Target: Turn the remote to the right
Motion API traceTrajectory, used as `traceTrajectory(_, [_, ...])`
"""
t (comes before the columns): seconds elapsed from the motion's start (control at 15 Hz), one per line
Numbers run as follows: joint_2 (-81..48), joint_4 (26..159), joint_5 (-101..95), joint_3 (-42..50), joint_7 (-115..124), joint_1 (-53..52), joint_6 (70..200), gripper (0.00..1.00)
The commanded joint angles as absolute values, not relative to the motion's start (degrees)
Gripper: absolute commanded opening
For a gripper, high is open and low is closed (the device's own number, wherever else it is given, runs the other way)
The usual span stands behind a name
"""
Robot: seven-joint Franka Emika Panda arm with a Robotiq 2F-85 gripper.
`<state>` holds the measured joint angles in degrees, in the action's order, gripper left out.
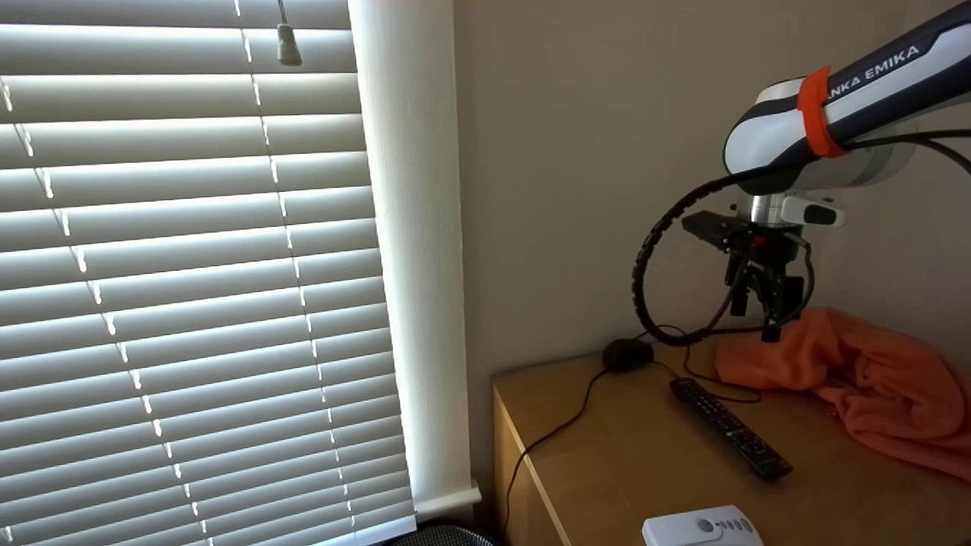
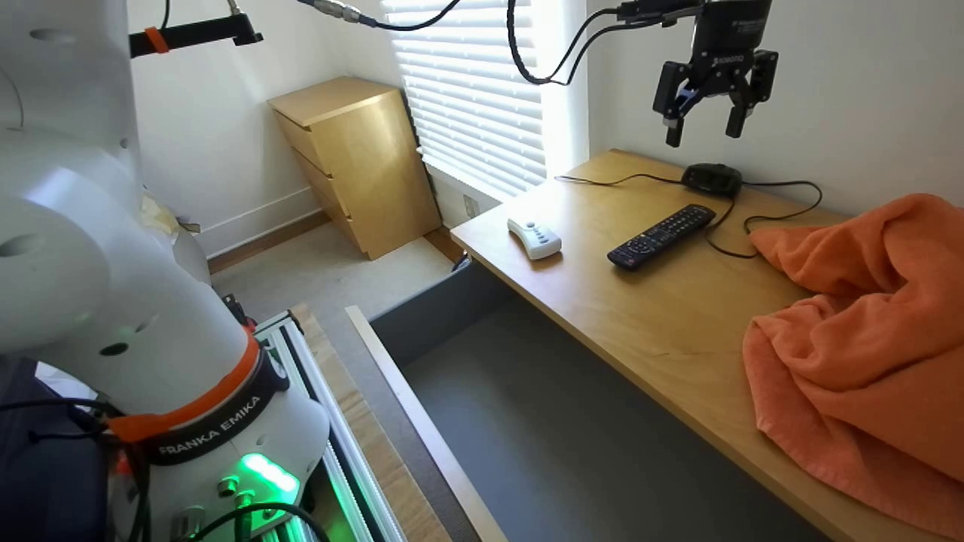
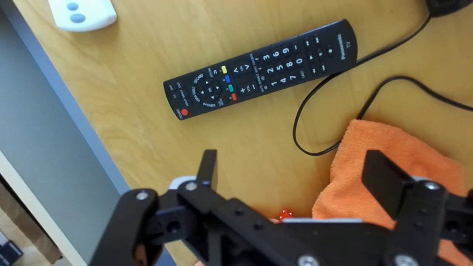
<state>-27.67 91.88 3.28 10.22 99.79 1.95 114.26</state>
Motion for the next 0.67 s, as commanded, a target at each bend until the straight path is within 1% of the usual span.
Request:
traceTrajectory(0.0, [-25.3,94.3,2.2,8.6,88.8,3.3,113.1,1.0])
traceTrajectory(0.6, [-23.3,98.3,0.6,8.5,62.4,2.7,113.0,1.0])
